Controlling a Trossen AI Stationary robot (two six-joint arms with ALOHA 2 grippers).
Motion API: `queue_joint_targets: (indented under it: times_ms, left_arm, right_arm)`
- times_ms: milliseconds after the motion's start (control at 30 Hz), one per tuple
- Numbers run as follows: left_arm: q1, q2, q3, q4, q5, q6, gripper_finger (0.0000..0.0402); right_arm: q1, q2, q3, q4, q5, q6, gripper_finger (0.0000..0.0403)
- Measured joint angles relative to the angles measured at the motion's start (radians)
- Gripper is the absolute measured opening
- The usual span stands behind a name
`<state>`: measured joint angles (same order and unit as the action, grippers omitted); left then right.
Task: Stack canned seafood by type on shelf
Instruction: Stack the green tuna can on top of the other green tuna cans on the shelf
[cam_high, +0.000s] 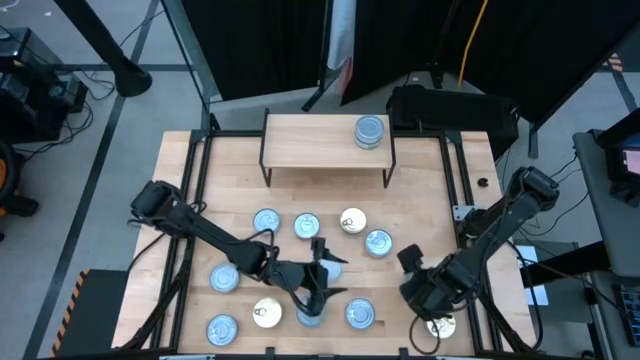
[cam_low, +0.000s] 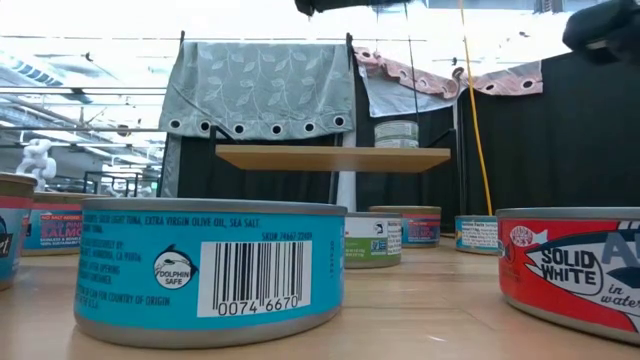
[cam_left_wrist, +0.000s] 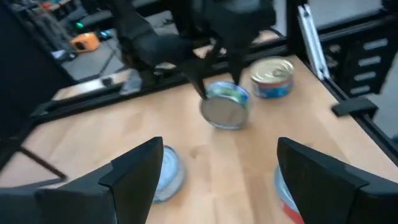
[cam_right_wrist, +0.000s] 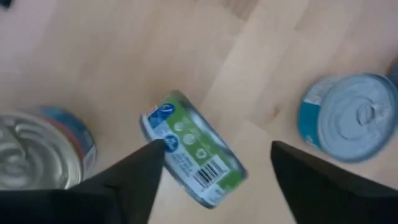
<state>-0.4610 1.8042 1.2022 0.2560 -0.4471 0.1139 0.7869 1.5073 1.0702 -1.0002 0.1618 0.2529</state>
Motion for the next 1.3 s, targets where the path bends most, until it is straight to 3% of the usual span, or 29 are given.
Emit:
queue_joint_targets:
  times_ms: [133, 433, 533, 667, 967, 1133, 1300]
  left_arm:
    - [0.000, -0.026, 0.000, -0.015, -0.034, 0.006, 0.0313]
    - [0.021, -0.028, 0.000, -0.018, -0.037, 0.005, 0.0313]
    - [0.024, -0.028, 0.000, -0.020, -0.038, 0.010, 0.0313]
    - [0.022, -0.027, -0.001, -0.024, -0.037, 0.064, 0.0313]
    - [0.020, -0.044, -0.001, -0.043, -0.031, 0.162, 0.0313]
    - [-0.007, -0.047, -0.001, -0.070, -0.034, 0.185, 0.0313]
    - [-0.034, -0.058, -0.002, -0.077, -0.054, 0.204, 0.0313]
  right_arm:
    - [-0.012, 0.013, 0.000, -0.001, -0.035, -0.081, 0.0319]
    - [-0.022, 0.013, 0.000, -0.004, -0.033, -0.076, 0.0301]
    - [-0.021, 0.005, -0.001, 0.001, -0.016, 0.120, 0.0300]
    - [-0.022, 0.002, 0.025, -0.002, 0.049, 0.614, 0.0299]
    - [-0.001, 0.010, 0.053, 0.003, 0.065, 1.391, 0.0299]
    - [0.003, 0.035, 0.052, -0.041, 0.068, 1.560, 0.0299]
    - [0.000, 0.083, 0.052, -0.127, 0.068, 1.625, 0.0299]
